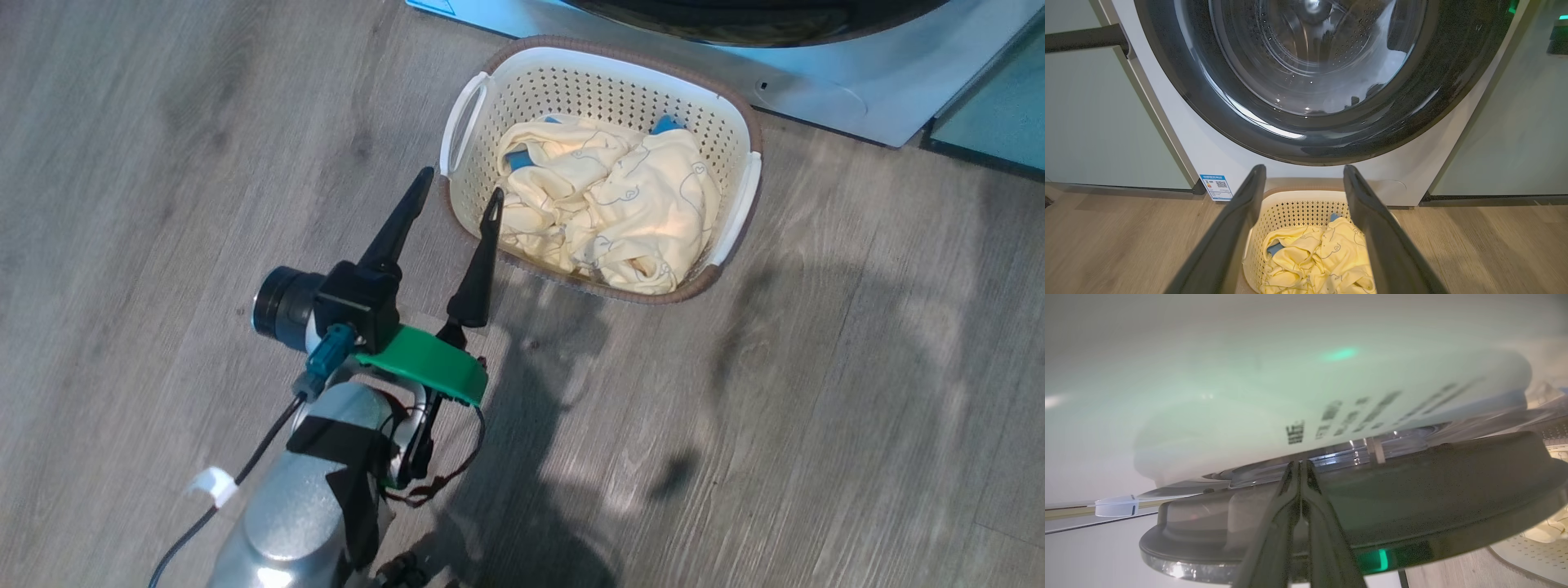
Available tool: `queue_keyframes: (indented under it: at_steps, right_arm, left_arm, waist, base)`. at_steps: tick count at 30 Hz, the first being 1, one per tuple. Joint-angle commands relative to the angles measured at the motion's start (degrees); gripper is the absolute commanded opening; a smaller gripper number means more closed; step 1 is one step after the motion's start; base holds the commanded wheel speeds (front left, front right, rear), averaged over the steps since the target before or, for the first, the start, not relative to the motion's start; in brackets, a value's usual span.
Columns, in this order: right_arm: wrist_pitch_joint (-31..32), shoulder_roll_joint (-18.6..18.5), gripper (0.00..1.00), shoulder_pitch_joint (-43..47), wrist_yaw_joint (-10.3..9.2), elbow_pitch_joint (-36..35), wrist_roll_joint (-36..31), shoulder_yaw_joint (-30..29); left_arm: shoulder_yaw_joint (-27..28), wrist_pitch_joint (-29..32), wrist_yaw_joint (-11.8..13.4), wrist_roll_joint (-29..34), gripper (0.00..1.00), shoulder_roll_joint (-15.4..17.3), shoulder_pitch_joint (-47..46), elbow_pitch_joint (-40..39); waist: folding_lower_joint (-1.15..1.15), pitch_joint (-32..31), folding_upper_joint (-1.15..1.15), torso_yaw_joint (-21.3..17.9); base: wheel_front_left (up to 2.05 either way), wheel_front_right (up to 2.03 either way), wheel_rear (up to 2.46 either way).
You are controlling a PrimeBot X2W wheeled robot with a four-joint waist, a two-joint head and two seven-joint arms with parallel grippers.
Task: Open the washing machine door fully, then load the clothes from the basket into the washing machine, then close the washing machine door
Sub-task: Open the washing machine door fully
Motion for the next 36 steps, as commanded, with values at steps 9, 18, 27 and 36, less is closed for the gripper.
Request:
queue_keyframes:
  at_steps: [9, 18, 27, 36]
  right_arm:
    - [3.2, 1.0, 0.0, -1.4, -0.15, -2.0, -1.1, 1.2]
    - [7.3, 1.2, 0.0, 1.3, -0.15, -3.8, -1.4, 2.0]
    - [11.8, 1.9, 0.0, 5.7, -0.15, -7.4, -1.2, 2.8]
    - [15.3, 3.1, 0.0, 12.3, -0.15, -13.4, -0.2, 3.2]
  left_arm:
    - [1.6, -0.4, 0.7, -0.6, 1.0, 0.9, -1.1, -2.1]
    - [1.6, -0.4, 0.7, -0.6, 1.0, 0.9, -0.9, -2.2]
    - [2.1, -0.4, 0.7, -0.2, 1.0, 0.9, -0.1, -2.1]
    - [2.1, -0.4, 0.6, 0.1, 1.0, 0.9, 0.5, -1.8]
  waist:
    - [0.0, -0.2, 0.0, 0.0]
    - [0.0, -0.7, 0.0, -0.2]
    - [0.0, -1.7, 0.0, -1.0]
    - [0.0, -3.2, 0.0, -1.9]
  base:
    - [0.0, 0.0, 0.0]
    - [0.0, 0.0, 0.0]
    - [0.0, 0.0, 0.0]
    - [0.0, 0.0, 0.0]
